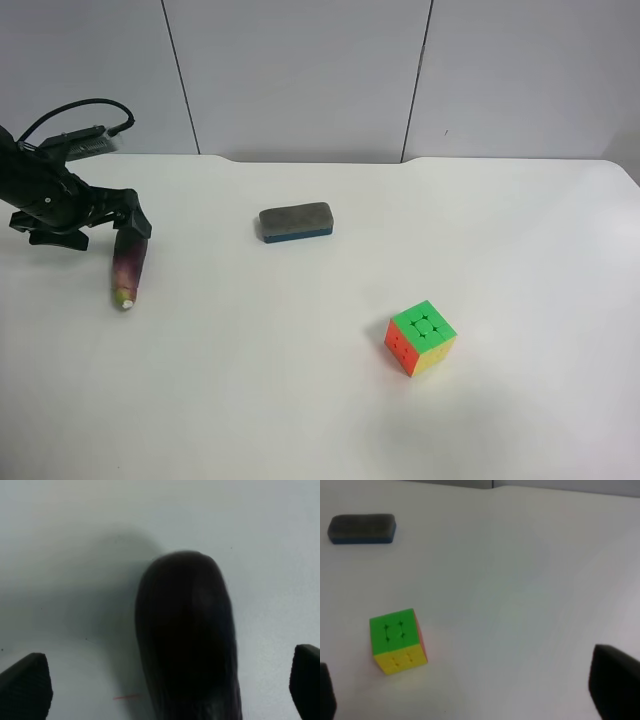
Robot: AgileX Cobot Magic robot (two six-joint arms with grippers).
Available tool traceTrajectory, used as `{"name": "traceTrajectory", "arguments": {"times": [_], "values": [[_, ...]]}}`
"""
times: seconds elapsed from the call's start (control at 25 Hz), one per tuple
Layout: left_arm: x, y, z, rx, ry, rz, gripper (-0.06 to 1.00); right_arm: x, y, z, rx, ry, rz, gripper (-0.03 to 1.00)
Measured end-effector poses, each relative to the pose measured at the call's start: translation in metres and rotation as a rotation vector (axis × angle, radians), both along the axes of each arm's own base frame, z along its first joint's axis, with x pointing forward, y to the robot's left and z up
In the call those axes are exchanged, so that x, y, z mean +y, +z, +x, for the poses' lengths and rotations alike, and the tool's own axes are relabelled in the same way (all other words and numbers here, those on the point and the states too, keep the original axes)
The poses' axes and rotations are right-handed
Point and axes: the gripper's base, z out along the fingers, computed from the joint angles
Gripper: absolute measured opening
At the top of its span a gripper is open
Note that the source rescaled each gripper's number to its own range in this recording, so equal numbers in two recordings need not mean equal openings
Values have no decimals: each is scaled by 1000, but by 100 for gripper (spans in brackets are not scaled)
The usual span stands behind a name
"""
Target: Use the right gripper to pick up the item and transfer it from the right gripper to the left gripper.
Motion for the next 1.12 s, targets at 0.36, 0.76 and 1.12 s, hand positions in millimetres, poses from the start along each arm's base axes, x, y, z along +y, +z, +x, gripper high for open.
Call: {"name": "traceTrajectory", "arguments": {"times": [0.36, 0.76, 1.12], "values": [[-2, 18, -4, -18, -21, -12, 91, 0, 0, 0, 0, 0, 0, 100], [-7, 91, -28, -161, -85, -6, 91, 0, 0, 0, 0, 0, 0, 100], [-20, 171, -95, -223, -199, -40, 91, 0, 0, 0, 0, 0, 0, 100]]}}
